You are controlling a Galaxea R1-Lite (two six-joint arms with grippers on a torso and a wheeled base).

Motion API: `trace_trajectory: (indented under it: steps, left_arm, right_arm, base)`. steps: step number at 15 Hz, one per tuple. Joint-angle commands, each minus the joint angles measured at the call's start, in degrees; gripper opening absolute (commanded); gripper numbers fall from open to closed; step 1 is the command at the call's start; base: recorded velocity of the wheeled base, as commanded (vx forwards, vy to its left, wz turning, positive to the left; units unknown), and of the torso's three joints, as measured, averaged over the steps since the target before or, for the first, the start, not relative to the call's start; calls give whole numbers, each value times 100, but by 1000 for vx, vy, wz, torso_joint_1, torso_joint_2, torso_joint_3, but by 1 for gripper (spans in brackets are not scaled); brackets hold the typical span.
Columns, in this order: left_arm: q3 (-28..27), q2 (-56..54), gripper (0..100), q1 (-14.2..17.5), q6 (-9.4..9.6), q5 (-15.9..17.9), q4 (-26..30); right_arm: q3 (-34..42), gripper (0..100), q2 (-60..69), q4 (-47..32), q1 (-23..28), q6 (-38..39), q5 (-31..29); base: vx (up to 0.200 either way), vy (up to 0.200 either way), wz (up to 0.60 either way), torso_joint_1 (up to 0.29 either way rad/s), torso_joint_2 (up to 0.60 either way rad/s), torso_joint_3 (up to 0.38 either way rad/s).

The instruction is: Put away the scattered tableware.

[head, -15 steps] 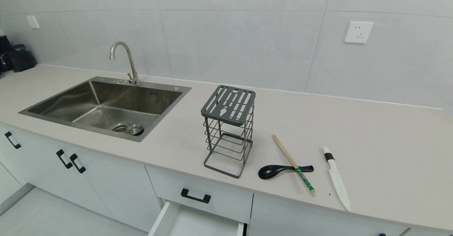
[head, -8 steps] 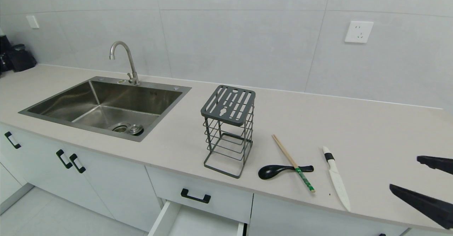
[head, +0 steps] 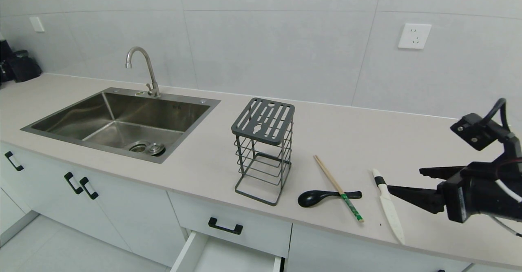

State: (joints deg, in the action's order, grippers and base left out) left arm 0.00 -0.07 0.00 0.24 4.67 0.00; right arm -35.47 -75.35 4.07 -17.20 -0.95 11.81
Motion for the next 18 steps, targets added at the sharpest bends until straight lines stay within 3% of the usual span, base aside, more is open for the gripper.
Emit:
trace_trajectory:
  steps: [1,2,11,14,18]
  left_arm:
    - [0,7,100,0,2,-1,0]
    - [0,7,100,0,2,-1,0]
    - [0,7,100,0,2,-1,0]
    - [0,7,100,0,2,-1,0]
    - [0,7,100,0,2,-1,0]
  right_arm:
    - [-3,100,-270,-38,-257,201,-65]
    - [-12,100,-402,-38,-433,411,-452]
    - [85,100,-1518,6,-1154,1167,-777]
    - [208,100,-2361,946,-1356,1167,-1199]
    - [181,100,-2748,1131,-1356,1203,-1419]
  base:
    - [0,0,0,0,0,0]
    - [0,0,0,0,0,0]
    - [0,0,0,0,0,0]
    - [0,0,0,0,0,0]
    - [0,0,0,0,0,0]
